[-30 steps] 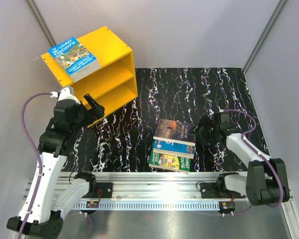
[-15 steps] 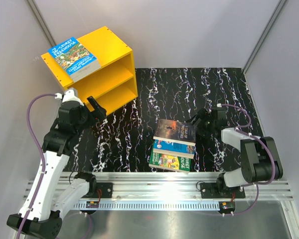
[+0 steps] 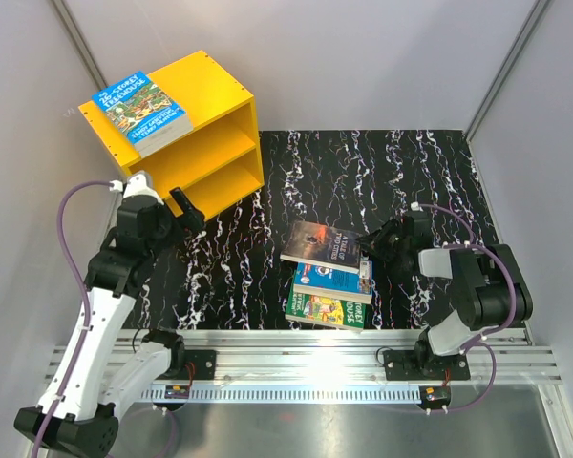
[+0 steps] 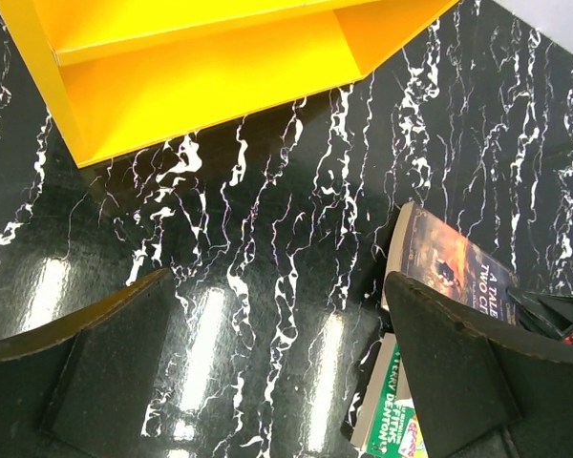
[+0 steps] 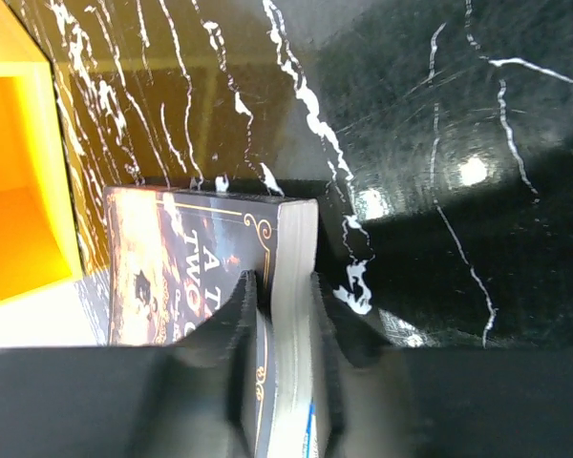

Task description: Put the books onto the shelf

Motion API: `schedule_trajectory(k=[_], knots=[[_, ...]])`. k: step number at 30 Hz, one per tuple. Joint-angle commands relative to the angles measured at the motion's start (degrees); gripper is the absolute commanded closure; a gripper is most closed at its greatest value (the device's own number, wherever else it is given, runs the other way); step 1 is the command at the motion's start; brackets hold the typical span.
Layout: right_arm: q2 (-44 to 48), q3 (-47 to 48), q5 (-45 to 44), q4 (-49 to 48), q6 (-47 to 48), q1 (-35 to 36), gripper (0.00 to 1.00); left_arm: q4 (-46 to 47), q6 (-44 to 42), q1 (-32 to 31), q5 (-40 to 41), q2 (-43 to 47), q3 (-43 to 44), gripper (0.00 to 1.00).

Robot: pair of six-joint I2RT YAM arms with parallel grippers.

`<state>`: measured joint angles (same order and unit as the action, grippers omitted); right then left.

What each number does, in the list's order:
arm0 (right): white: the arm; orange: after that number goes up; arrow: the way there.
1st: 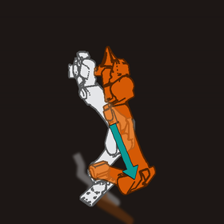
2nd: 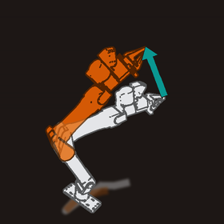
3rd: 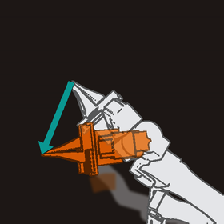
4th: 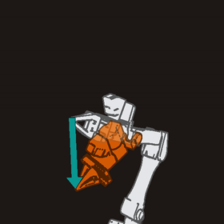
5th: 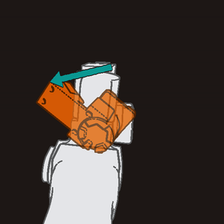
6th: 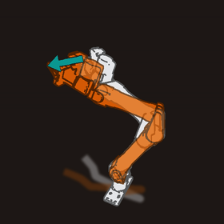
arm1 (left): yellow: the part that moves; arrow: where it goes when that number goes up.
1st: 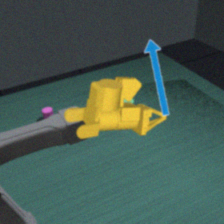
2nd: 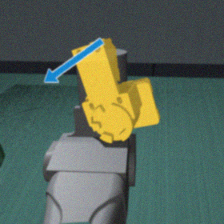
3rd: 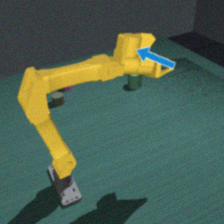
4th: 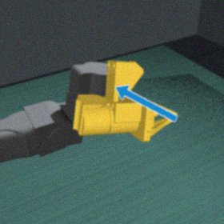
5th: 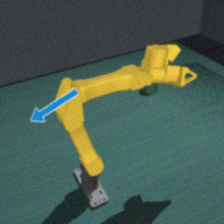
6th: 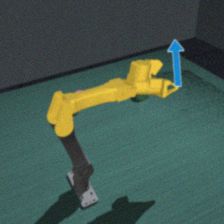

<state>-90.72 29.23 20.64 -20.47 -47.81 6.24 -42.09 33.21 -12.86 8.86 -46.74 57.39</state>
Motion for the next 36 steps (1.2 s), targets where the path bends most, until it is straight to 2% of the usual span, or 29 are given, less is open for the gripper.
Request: schedule_trajectory(k=[1,3,4,9,14,19,22,33,36], knots=[[-1.1,-1.8,2.6,-0.5,0.5,0.4,0.83,4.0,-0.8,-0.5,0.6,-0.1,-1.6,0.06],[-1.0,-2.4,3.9,-1.9,0.0,0.4,0.97,4.7,-0.6,-0.7,0.1,-0.1,-3.0,0.06],[-0.6,-2.6,4.2,-3.3,-0.3,0.4,1.00,5.8,-0.5,-0.9,-0.2,-0.2,-3.3,0.06],[2.2,-3.6,6.3,-4.8,-1.4,0.4,1.00,9.4,0.9,-4.0,-1.0,-0.9,-5.8,0.06],[7.1,-3.5,5.6,-0.5,-0.1,0.4,1.00,15.5,3.3,-9.5,-0.6,-4.5,-9.3,0.06],[10.7,-3.7,4.9,2.6,1.5,0.4,1.00,22.3,4.9,-16.8,1.3,-13.0,-9.6,0.06],[12.6,-4.3,4.9,3.9,2.1,0.4,1.00,26.5,5.4,-19.2,1.9,-19.6,-8.8,0.05],[15.8,-5.6,4.8,5.9,3.4,0.4,1.00,46.5,6.2,-20.4,-5.0,-44.8,-4.1,0.05],[14.8,-5.8,5.2,4.8,3.3,0.4,1.00,48.4,6.5,-21.0,-6.7,-49.8,-0.6,0.05]])
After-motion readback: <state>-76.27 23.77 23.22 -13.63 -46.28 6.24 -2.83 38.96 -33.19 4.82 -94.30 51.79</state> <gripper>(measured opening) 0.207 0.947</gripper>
